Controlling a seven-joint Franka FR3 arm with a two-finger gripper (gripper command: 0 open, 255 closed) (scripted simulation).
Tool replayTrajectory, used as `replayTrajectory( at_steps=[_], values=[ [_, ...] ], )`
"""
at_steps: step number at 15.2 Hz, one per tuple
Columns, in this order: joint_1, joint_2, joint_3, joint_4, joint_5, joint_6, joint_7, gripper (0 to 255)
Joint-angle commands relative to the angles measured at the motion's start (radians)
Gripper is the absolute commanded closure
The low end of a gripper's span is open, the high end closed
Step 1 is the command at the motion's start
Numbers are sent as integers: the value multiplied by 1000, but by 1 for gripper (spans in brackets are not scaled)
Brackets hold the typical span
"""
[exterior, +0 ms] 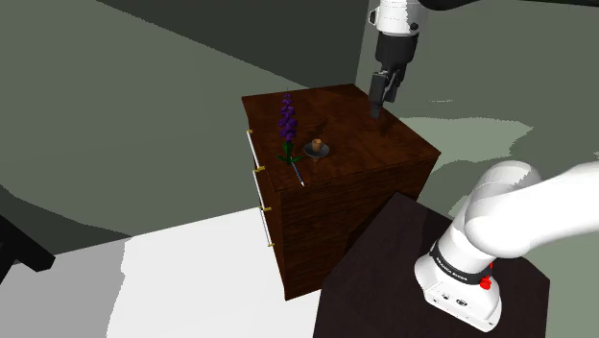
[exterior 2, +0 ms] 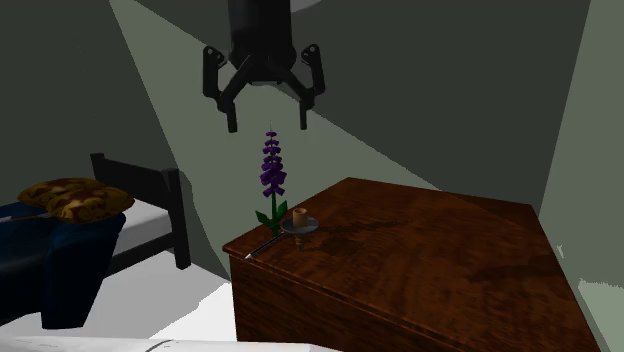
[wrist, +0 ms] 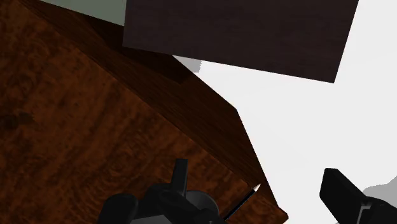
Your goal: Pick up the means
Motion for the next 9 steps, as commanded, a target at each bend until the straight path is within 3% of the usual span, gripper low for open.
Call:
replayTrajectory(
  at_steps=[1, 9],
  values=[
    [0, 0, 0, 0, 0, 0, 0, 0],
    [-17, 211, -15, -42, 4, 266, 19, 0]
  ],
)
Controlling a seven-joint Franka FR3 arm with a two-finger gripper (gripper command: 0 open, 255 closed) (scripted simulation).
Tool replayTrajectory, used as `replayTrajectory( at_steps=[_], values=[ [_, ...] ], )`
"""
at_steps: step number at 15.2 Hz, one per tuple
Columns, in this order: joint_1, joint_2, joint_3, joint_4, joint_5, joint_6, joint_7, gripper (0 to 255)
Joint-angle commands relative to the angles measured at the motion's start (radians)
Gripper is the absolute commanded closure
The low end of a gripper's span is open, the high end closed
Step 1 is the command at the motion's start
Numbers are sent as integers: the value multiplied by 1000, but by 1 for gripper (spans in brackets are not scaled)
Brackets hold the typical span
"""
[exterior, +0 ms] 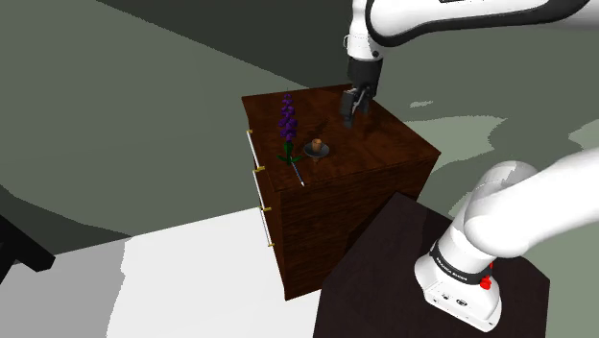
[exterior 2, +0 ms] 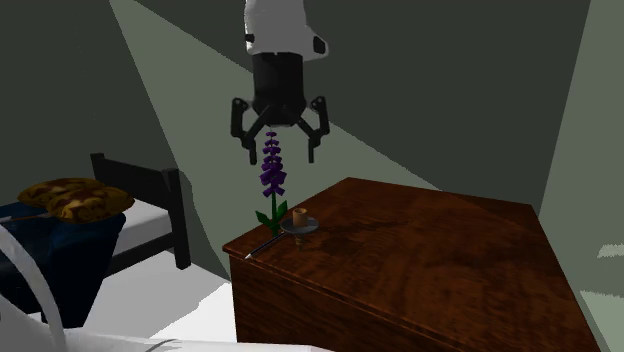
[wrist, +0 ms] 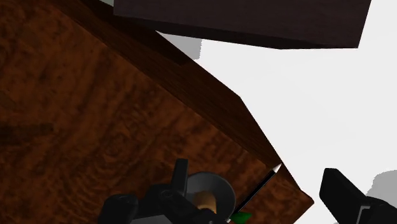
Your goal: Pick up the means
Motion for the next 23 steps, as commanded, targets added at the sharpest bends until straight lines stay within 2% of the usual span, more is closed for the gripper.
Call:
replayTrajectory(
  at_steps=[1, 11, 19, 21, 22, 23],
  values=[
    [-4, 67, -3, -2, 2, 74, 5, 0],
    [-20, 411, -23, 88, 17, 346, 18, 0],
    [-20, 468, -24, 33, 19, 458, 17, 0],
    [-20, 468, -24, 33, 19, 458, 17, 0],
    [-20, 470, -24, 33, 19, 460, 18, 255],
    [-20, 471, -24, 34, 19, 460, 17, 255]
  ],
)
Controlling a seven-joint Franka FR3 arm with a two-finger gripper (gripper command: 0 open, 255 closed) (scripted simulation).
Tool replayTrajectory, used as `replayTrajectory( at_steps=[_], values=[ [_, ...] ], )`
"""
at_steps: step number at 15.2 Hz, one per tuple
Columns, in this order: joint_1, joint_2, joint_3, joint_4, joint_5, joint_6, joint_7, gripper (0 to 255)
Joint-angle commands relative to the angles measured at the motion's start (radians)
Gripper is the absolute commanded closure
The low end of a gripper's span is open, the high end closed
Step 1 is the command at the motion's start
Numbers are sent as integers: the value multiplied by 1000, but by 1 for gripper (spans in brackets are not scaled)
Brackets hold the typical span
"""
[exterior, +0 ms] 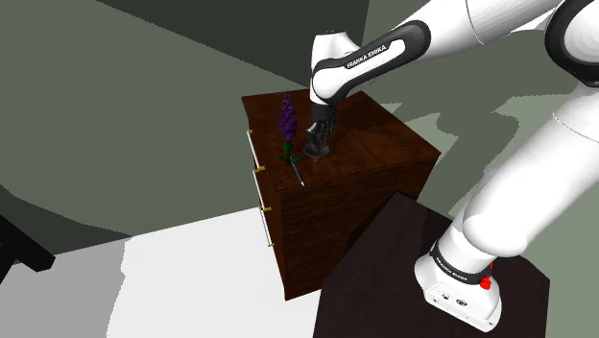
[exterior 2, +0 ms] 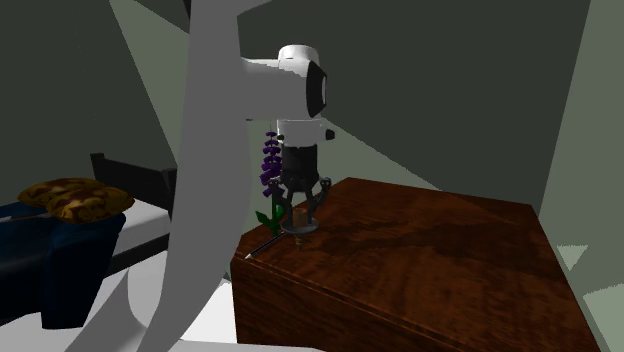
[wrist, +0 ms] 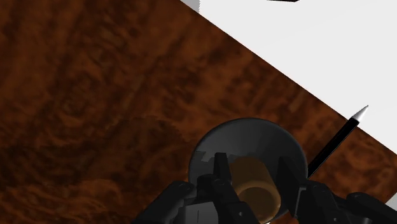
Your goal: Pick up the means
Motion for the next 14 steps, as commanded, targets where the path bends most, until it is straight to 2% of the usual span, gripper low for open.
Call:
replayTrajectory(
  at_steps=[1, 8, 14],
  values=[
    [0, 1, 0, -1, 0, 2, 0, 255],
    [0, -2, 0, -1, 0, -1, 0, 255],
    [0, -38, 0, 45, -1, -83, 1, 255]
  ],
)
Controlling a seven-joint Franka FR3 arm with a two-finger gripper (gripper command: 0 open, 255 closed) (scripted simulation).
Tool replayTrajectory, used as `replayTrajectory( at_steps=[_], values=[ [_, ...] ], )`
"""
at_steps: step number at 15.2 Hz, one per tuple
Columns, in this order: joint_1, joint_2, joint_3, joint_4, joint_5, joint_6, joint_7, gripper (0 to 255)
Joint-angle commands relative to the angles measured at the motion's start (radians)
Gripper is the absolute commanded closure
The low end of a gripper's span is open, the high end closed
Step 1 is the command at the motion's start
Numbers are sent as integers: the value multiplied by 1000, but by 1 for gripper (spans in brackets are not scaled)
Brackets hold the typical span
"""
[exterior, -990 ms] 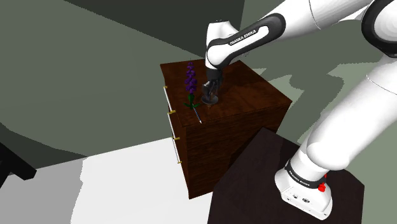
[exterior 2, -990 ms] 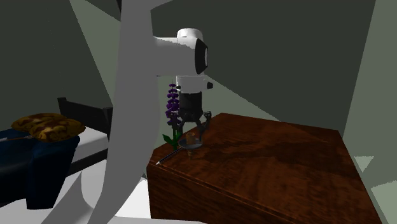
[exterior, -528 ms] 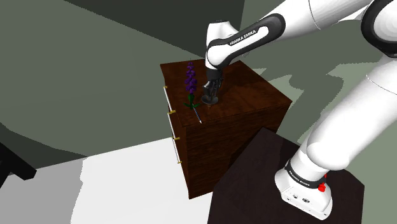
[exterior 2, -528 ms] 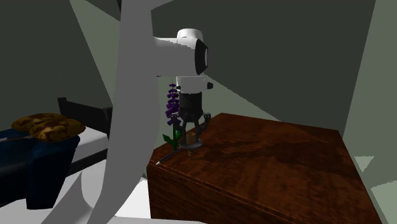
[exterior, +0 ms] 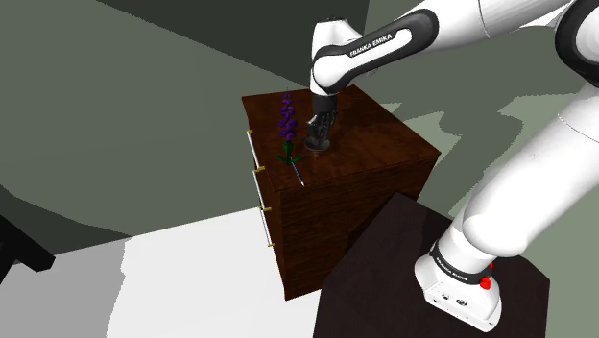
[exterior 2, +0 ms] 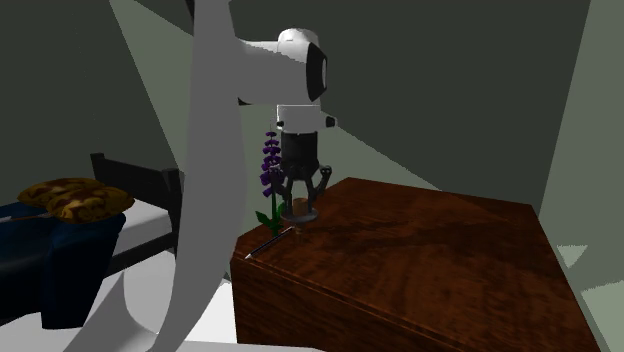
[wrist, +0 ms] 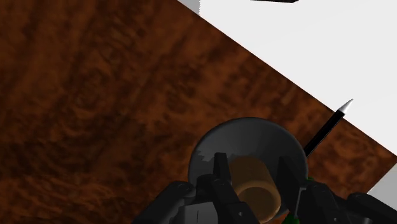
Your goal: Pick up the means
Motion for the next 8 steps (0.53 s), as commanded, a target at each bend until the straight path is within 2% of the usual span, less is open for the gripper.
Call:
replayTrajectory(
  at_steps=[1, 8],
  values=[
    [0, -14, 0, 14, 0, -28, 1, 255],
    [0, -44, 1, 79, -1, -123, 2, 255]
  ],
)
